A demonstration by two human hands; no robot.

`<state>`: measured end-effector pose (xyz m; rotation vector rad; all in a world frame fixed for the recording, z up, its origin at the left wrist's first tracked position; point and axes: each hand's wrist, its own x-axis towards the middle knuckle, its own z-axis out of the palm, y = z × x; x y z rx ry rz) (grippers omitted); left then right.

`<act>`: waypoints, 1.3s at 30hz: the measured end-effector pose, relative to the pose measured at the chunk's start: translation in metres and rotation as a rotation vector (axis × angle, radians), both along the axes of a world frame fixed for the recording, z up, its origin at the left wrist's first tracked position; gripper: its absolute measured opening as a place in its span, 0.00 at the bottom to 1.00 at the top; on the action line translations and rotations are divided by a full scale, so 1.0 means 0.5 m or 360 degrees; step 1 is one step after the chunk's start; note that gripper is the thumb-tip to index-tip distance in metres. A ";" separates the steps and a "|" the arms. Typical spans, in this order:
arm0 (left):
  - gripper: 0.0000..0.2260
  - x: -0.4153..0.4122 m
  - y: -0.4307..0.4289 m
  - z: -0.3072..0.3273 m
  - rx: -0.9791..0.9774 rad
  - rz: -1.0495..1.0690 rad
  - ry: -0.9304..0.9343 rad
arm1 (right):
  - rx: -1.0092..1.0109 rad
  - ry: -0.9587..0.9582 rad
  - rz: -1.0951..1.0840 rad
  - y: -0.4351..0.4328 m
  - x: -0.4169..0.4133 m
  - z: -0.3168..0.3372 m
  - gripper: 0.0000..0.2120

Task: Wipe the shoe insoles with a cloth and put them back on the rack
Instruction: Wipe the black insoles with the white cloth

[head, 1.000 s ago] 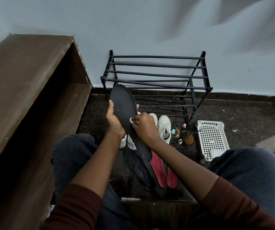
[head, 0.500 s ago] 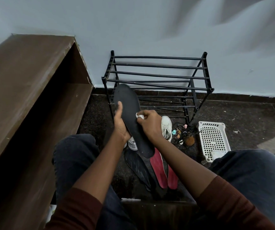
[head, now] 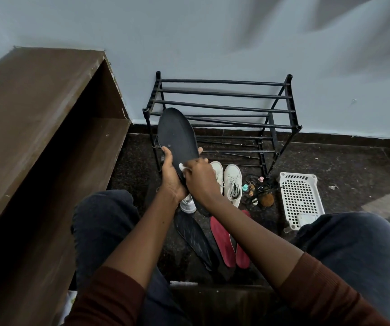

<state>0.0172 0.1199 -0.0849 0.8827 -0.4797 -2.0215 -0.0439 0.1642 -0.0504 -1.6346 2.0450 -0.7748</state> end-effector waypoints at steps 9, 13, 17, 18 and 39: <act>0.38 0.005 -0.006 -0.005 -0.0008 0.0016 -0.0009 | -0.0062 0.0069 0.0177 0.014 -0.016 -0.014 0.11; 0.34 0.010 -0.002 0.005 -0.0022 -0.0087 0.0032 | -0.0069 0.0151 -0.0084 0.004 -0.045 -0.018 0.11; 0.25 0.010 0.009 0.010 -0.0057 -0.0148 -0.0085 | -0.0050 0.0007 -0.0189 0.004 -0.040 -0.014 0.12; 0.26 0.009 0.011 0.010 -0.0046 -0.0148 -0.0107 | -0.0033 -0.0048 -0.0183 0.005 -0.036 -0.013 0.11; 0.30 0.008 0.009 0.007 -0.0011 0.0070 -0.0045 | 0.0007 -0.0122 -0.0067 0.035 0.003 -0.020 0.09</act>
